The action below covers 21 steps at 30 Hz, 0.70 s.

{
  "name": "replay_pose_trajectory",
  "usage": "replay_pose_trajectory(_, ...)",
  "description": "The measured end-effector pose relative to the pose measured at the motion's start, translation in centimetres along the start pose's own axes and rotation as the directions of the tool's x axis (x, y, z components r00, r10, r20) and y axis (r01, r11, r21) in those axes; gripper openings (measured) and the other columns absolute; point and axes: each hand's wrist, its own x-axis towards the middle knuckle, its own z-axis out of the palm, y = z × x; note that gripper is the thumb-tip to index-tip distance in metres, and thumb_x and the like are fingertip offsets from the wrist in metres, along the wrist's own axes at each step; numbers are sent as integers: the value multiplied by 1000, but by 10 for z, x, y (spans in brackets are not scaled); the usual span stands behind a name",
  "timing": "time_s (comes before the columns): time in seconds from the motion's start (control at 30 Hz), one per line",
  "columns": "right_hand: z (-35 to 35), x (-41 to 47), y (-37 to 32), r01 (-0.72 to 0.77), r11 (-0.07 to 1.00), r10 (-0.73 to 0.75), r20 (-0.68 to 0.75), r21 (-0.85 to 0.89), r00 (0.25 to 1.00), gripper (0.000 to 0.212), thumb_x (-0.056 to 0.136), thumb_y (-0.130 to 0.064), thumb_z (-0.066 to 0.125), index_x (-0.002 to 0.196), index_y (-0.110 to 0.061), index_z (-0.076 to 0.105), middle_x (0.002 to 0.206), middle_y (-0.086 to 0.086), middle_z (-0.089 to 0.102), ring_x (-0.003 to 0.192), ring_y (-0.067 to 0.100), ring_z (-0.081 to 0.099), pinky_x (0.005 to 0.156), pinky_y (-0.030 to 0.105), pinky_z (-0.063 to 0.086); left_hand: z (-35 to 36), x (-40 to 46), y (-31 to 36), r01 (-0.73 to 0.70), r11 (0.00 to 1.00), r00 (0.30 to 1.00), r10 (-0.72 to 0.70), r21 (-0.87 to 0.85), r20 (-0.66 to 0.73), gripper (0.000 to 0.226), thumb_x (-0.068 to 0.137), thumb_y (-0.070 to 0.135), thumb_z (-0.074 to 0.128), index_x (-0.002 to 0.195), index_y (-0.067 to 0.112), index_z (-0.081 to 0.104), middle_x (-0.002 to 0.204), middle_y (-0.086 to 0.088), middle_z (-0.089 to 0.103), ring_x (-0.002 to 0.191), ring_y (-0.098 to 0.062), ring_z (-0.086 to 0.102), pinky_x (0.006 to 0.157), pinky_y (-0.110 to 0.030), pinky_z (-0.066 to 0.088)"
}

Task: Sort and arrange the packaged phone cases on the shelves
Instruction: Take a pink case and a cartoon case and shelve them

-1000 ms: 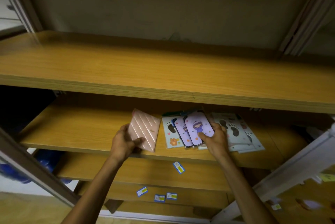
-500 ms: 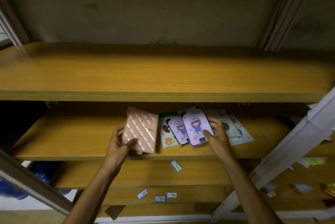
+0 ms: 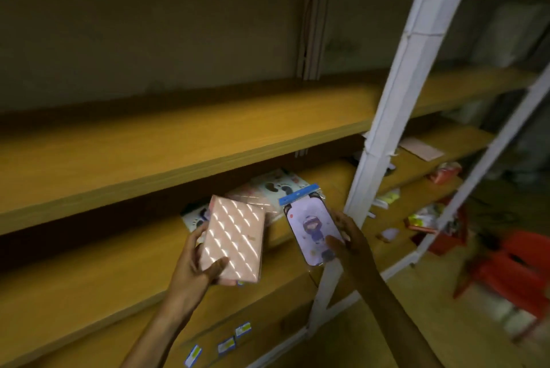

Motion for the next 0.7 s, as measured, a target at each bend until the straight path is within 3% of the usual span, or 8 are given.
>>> replay_pose_trajectory(0.07,-24,-18,6,-31,999,33,-66,35,997,38,91,-24,61,126,-35,50,122,-19,60,114,7,59,90,26,53,21,0,-4,10,1000,998,-10,7,62,77,77,-11,69,132,37,48,109,7,71,92,-15,71,55,-39,60)
replay_pose_trajectory(0.13,-49,-37,15,-101,993,108,-119,57,987,46,90,-6,61,129,-27,50,126,-13,58,119,13,57,88,29,54,45,-1,-9,28,1000,993,-28,4,119,77,76,-12,69,129,41,49,109,9,70,91,-14,71,56,-43,60)
replay_pose_trajectory(0.23,-86,-59,22,-140,989,148,-216,51,965,45,90,-8,61,132,-20,50,128,-14,57,116,7,57,83,23,55,84,0,-13,67,997,971,-60,-24,233,76,76,-10,70,127,42,50,113,9,68,94,-15,70,59,-45,60)
replay_pose_trajectory(0.4,-144,-83,37,-222,964,260,-348,145,901,44,90,-5,61,131,-16,52,128,-5,59,115,15,60,86,40,56,159,4,-20,99,995,928,-89,-10,362,73,77,-9,69,121,46,50,113,11,69,98,-16,69,66,-43,61)
replay_pose_trajectory(0.5,-182,-89,51,-225,957,283,-408,186,868,41,90,-2,61,124,-25,56,122,-6,62,110,18,63,83,40,57,209,8,-26,101,995,903,-90,-5,420,74,76,-9,69,130,37,48,123,11,63,107,-14,65,78,-50,59)
replay_pose_trajectory(0.6,-226,-86,69,-221,957,283,-452,187,846,43,89,-5,63,123,-31,56,125,-4,63,110,15,63,85,40,57,264,16,-35,37,999,891,-50,38,452,75,76,-9,70,135,29,45,122,14,60,97,4,65,66,-23,59)
replay_pose_trajectory(0.63,-243,-84,76,-220,958,282,-460,184,842,43,89,-6,63,124,-31,56,126,-5,62,111,14,62,86,38,57,284,20,-37,37,998,885,-53,43,462,74,76,-8,71,135,29,45,122,14,59,94,5,65,63,-22,58)
replay_pose_trajectory(0.7,-278,-75,91,-223,955,291,-473,196,832,43,88,-7,64,123,-32,56,125,-8,62,111,13,62,86,38,57,324,27,-44,63,997,874,-76,42,479,74,77,-8,70,135,31,45,120,11,59,97,-4,66,62,-34,61)
